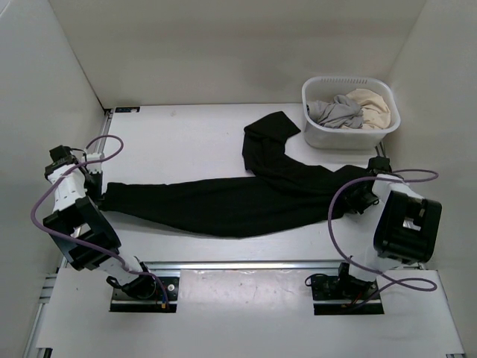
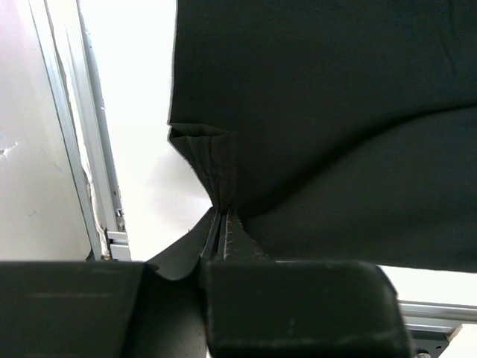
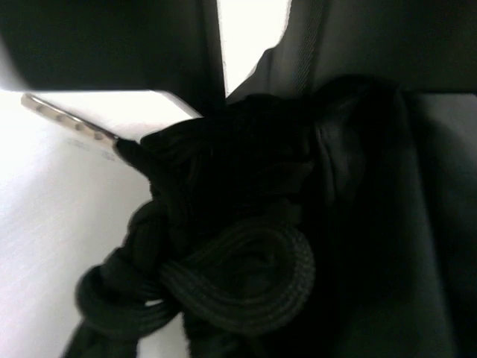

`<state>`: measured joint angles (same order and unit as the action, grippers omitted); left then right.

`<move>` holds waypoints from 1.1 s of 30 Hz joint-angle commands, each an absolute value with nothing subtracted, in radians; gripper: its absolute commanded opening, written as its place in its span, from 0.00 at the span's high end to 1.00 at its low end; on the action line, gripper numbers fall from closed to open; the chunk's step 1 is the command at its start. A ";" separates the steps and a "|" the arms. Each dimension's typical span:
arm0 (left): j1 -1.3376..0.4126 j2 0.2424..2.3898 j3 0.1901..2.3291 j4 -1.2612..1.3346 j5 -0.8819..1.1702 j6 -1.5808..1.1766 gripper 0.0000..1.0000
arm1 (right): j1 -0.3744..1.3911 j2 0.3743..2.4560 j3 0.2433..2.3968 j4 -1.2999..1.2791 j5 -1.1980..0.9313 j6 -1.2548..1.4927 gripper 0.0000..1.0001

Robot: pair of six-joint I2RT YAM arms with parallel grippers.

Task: Fold and stack the trousers
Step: Flatten the trousers out

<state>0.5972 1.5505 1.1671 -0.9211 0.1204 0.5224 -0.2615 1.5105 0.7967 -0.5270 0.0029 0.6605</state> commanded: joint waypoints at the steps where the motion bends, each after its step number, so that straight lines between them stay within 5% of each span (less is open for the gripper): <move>1: 0.606 1.528 1.181 -0.923 0.108 0.518 0.86 | -0.262 1.630 0.850 -0.509 0.095 0.689 0.77; 3: 0.617 1.528 1.204 -0.923 0.049 0.509 0.86 | -0.262 1.640 0.909 -0.528 0.152 0.663 1.00; 9: 0.637 1.529 1.265 -0.954 0.008 0.520 0.86 | -0.213 1.553 1.204 -0.904 0.380 0.588 1.00; 15: 0.637 1.538 1.313 -0.976 0.043 0.509 0.86 | -0.193 1.399 1.220 -1.167 0.396 0.510 1.00; 19: 0.627 1.557 1.324 -0.986 0.090 0.489 0.86 | -0.193 1.483 1.154 -1.122 0.270 0.411 0.78; 23: 0.595 1.566 1.324 -1.006 0.100 0.489 0.86 | -0.193 1.626 1.207 -0.988 0.120 0.348 0.38; 29: 0.595 1.554 1.312 -1.019 0.091 0.499 0.86 | -0.193 1.426 1.108 -0.933 0.066 0.409 0.17; 33: 0.595 1.554 1.301 -1.019 0.104 0.489 0.86 | -0.250 1.312 1.014 -1.052 0.172 0.560 0.16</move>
<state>0.5964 1.5753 1.2915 -1.0180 0.0898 0.4900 -0.2070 1.3949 1.0782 -0.9726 0.1146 0.4496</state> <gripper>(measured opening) 0.143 0.843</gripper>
